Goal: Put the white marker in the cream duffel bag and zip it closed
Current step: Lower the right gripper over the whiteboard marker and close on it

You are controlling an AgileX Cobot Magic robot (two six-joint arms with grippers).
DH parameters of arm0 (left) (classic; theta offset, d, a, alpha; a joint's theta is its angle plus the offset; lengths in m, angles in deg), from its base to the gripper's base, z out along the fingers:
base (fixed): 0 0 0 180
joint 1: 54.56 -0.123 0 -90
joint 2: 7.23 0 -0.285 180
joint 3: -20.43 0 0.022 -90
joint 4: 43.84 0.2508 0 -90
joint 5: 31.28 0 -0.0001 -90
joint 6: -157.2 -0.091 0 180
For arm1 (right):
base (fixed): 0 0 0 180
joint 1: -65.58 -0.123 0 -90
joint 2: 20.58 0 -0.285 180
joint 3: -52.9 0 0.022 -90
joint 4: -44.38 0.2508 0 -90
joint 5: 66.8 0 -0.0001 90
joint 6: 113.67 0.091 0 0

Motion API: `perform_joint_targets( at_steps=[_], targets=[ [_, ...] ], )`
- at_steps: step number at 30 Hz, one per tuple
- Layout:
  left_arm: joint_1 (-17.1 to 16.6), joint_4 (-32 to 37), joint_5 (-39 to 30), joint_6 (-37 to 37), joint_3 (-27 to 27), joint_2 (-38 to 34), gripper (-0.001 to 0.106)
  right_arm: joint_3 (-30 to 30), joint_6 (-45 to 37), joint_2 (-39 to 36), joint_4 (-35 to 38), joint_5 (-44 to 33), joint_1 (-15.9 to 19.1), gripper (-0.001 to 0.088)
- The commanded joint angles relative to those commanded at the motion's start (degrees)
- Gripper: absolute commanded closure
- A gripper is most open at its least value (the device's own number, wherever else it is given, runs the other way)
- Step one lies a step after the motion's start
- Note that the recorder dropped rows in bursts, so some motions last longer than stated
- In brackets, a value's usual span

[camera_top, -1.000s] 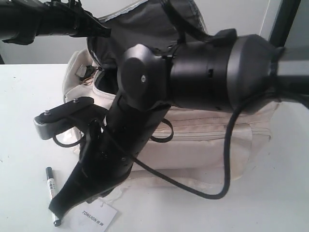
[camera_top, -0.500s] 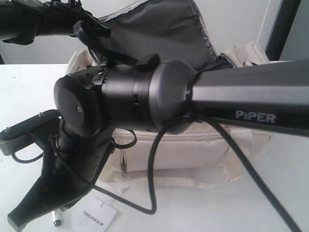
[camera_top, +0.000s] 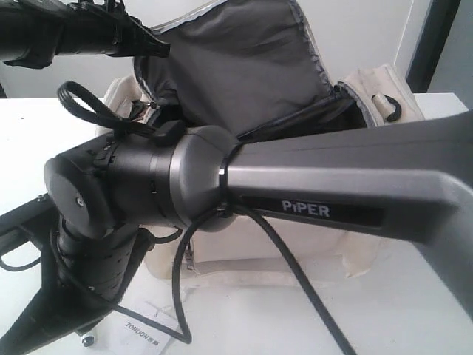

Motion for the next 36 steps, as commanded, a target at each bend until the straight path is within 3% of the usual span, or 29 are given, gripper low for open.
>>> perform_joint_targets(
  at_steps=[12, 20, 25, 31, 36],
  targets=[
    [0.0, 0.0, 0.0, 0.0, 0.0, 0.0, 0.105, 0.0, 6.7, 0.0, 0.5, 2.6, 0.0, 0.0868],
    [0.0, 0.0, 0.0, 0.0, 0.0, 0.0, 0.105, 0.0, 16.9, 0.0, -8.9, 2.6, 0.0, 0.0868],
    [0.0, 0.0, 0.0, 0.0, 0.0, 0.0, 0.105, -0.1, 18.4, 0.0, -9.1, 3.8, 0.0, 0.0868],
    [0.0, 0.0, 0.0, 0.0, 0.0, 0.0, 0.105, -5.4, 20.5, -2.4, -10.3, 3.1, -1.2, 0.0868],
    [0.0, 0.0, 0.0, 0.0, 0.0, 0.0, 0.105, -9.7, 26.5, -6.5, -16.3, 1.0, -2.7, 0.0868]
  ],
)
